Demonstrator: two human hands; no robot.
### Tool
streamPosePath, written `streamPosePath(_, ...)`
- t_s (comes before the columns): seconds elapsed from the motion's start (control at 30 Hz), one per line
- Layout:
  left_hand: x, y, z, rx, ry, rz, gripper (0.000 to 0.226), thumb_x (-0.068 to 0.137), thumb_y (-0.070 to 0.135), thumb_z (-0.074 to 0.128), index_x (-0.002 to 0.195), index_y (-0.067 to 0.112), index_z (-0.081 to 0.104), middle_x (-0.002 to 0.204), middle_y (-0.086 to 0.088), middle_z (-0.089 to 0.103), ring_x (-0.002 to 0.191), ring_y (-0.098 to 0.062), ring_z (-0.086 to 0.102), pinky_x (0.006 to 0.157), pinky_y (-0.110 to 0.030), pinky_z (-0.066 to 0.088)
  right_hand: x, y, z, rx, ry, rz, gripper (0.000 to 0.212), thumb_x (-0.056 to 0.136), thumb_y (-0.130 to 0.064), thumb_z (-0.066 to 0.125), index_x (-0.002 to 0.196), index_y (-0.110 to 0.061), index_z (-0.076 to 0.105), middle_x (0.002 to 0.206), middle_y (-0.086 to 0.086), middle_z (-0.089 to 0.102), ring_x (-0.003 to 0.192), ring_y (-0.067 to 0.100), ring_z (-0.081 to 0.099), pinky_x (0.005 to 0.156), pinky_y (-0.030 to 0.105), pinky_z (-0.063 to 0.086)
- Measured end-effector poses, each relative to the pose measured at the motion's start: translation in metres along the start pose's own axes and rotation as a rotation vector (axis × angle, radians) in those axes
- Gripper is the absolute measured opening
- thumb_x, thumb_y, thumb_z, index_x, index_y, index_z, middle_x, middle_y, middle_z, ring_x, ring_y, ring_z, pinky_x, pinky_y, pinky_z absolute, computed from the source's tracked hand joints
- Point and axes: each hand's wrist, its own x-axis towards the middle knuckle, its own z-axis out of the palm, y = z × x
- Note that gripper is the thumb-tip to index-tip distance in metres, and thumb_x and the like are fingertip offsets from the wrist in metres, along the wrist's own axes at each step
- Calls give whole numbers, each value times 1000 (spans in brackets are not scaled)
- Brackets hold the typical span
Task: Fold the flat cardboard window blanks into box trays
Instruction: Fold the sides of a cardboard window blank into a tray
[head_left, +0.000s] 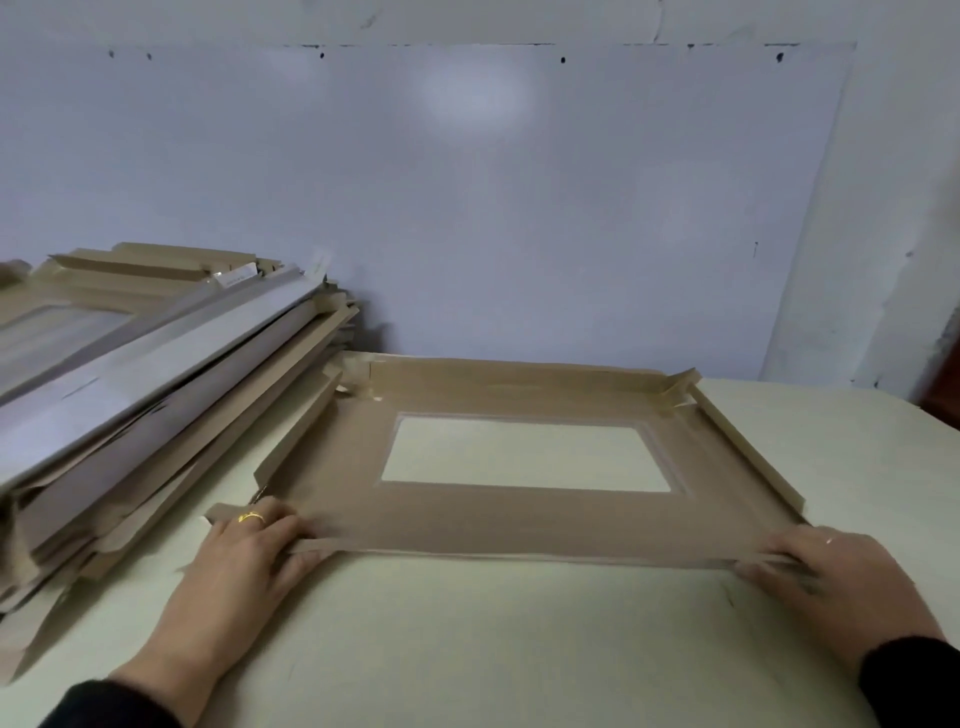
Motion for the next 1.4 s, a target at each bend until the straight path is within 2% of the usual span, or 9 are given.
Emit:
streamPosePath(0.2,4,7,1,40,135,-111,21,84,32,61,73,15,58,75,1,49,63,-34,54,66,-39,39,3,-12,1,74,128,18,28,75,-31,72,63,-21,49,58,4,60,61,29,49,57,32,31)
streamPosePath(0.33,12,17,11,118,112,-236,22,79,20,71,72,14,51,76,-4,48,69,-35,54,73,-41,32,11,-16,6,122,123,118,37,72,-36,75,68,-19,42,52,-2,50,60,30,49,54,34,32)
streamPosePath(0.5,15,17,19,144,39,-249,15,74,17,76,85,11,67,86,-8,57,88,-36,56,82,-43,32,13,-27,9,-117,164,-91,50,70,-47,50,93,-5,67,85,13,70,71,34,66,69,46,51)
streamPosePath(0.67,31,48,37,-8,-34,-20,66,71,-13,52,124,25,58,136,-2,49,132,-25,37,106,-38,26,13,-83,26,102,-64,-462,58,77,-36,57,133,-22,47,140,-4,44,121,15,49,100,32,33)
streamPosePath(0.77,38,78,57,-146,-143,112,62,85,-5,40,132,35,47,144,17,35,139,-4,21,112,-23,10,16,-117,48,128,-230,-586,58,91,-54,37,143,-38,21,152,-19,10,139,0,8,110,20,2)
streamPosePath(0.87,40,80,67,-139,-234,158,42,98,24,38,138,36,38,148,20,28,138,4,17,112,-21,5,21,-122,58,115,-303,-558,55,94,-53,33,144,-40,17,153,-20,6,140,-2,0,110,21,-2)
streamPosePath(1.0,41,45,50,-138,-331,98,50,90,43,52,138,35,38,149,16,26,140,0,14,115,-27,10,25,-87,53,127,-359,-503,53,93,-50,38,142,-42,20,150,-24,7,139,-3,4,112,20,5)
streamPosePath(1.27,34,-25,10,-285,-366,-101,64,69,33,78,126,32,50,139,21,37,130,5,28,110,-17,16,18,-8,24,244,-325,-309,49,87,-34,58,124,-51,30,140,-26,29,134,-6,23,113,23,19)
streamPosePath(1.4,35,-43,5,-315,-338,-169,70,62,33,83,124,30,52,136,14,46,123,0,37,105,-17,23,11,13,14,258,-268,-194,51,83,-32,63,128,-39,41,132,-26,38,130,-5,31,105,4,18)
